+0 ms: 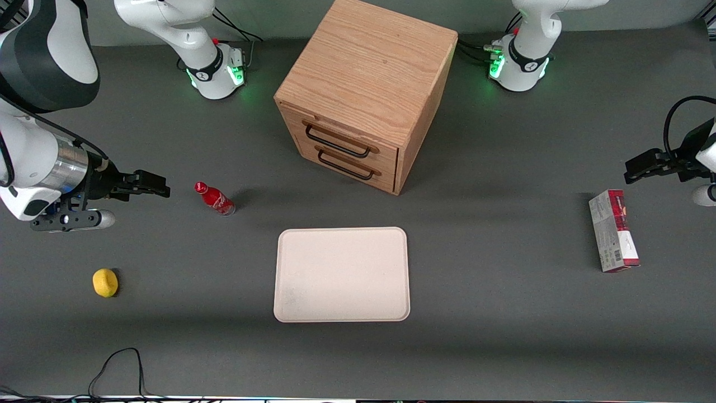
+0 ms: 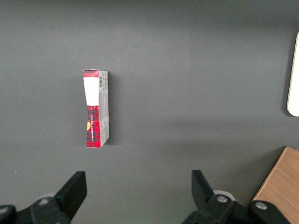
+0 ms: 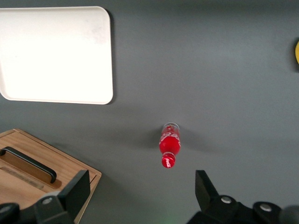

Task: Open upper drawer
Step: 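Move the right gripper up toward the cabinet's upper drawer handle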

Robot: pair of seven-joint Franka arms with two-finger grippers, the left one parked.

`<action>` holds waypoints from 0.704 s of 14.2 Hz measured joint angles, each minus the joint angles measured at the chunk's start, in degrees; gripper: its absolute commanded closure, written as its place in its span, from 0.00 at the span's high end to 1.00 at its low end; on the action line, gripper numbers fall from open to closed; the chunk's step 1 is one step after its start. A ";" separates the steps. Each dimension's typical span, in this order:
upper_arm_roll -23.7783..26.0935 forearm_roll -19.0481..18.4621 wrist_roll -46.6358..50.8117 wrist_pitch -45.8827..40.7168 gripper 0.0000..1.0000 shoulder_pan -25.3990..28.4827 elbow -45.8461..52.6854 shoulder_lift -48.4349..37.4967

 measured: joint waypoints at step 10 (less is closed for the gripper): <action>0.77 0.08 -0.02 -1.38 1.00 7.44 3.55 0.22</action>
